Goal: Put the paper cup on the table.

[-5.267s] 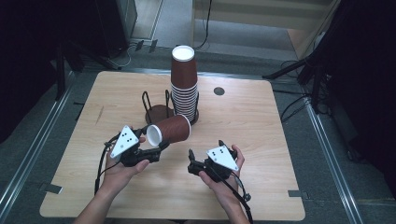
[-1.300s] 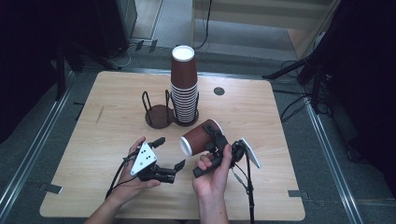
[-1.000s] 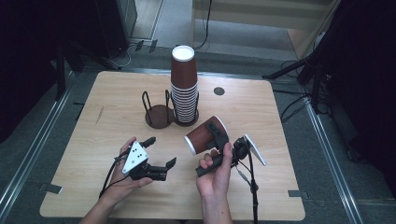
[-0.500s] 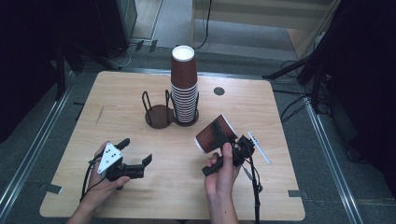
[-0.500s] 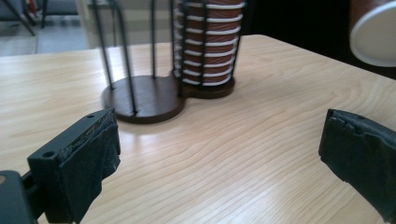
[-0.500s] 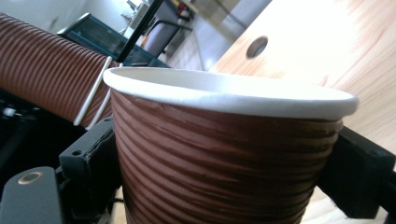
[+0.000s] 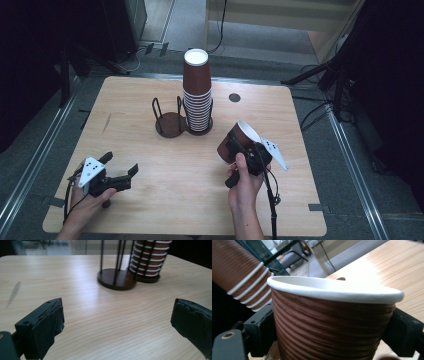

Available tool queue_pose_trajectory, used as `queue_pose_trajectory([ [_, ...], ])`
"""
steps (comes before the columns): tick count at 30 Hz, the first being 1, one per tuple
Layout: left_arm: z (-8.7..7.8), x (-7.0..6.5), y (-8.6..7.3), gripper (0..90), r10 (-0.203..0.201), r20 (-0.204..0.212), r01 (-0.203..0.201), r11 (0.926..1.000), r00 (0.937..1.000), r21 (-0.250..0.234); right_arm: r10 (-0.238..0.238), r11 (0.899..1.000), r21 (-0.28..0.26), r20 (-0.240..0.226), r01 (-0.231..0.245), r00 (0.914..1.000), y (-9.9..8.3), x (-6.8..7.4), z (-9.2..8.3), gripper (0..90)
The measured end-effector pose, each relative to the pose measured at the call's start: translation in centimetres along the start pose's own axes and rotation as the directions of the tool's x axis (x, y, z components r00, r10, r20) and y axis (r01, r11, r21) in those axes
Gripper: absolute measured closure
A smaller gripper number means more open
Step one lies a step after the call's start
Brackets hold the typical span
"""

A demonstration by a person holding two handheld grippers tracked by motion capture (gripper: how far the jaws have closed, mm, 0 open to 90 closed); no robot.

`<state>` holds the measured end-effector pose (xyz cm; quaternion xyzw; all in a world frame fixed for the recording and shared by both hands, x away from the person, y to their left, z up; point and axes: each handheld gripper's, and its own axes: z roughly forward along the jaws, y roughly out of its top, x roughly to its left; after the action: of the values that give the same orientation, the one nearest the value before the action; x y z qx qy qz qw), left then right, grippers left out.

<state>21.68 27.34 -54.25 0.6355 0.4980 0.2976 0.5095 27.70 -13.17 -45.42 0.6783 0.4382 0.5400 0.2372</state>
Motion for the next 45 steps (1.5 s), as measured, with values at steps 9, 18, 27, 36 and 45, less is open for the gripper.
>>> queue_pose_trajectory([
  [9, -1.2, 1.9, -0.3, 0.0, -0.021, -0.057, 0.021, 0.9998, 0.9982, 0.005, -0.183, 0.979, -0.062, 0.145, 0.193, 0.9724, 0.4, -0.9, 0.7, 11.7],
  [18, -1.6, 3.2, -0.4, 0.0, -0.056, -0.105, 0.057, 0.9984, 0.9929, 0.005, -0.300, 0.931, -0.144, 0.216, 0.334, 0.9290, 1.6, -2.0, 2.6, 11.8],
  [27, -1.9, 3.9, -0.3, 0.0, -0.085, -0.111, 0.084, 0.9964, 0.9902, -0.011, -0.335, 0.904, -0.214, 0.184, 0.370, 0.9241, 2.8, -3.6, 5.7, 11.9],
  [36, -1.8, 4.7, -0.5, 0.0, -0.104, -0.126, 0.104, 0.9946, 0.9866, -0.010, -0.432, 0.850, -0.241, 0.190, 0.468, 0.8817, 2.9, -3.8, 8.5, 11.8],
  [45, -1.5, 5.1, -0.6, 1.1, -0.085, -0.132, 0.086, 0.9963, 0.9877, 0.006, -0.486, 0.823, -0.231, 0.189, 0.520, 0.8533, 2.3, -4.7, 11.9, 11.9],
])
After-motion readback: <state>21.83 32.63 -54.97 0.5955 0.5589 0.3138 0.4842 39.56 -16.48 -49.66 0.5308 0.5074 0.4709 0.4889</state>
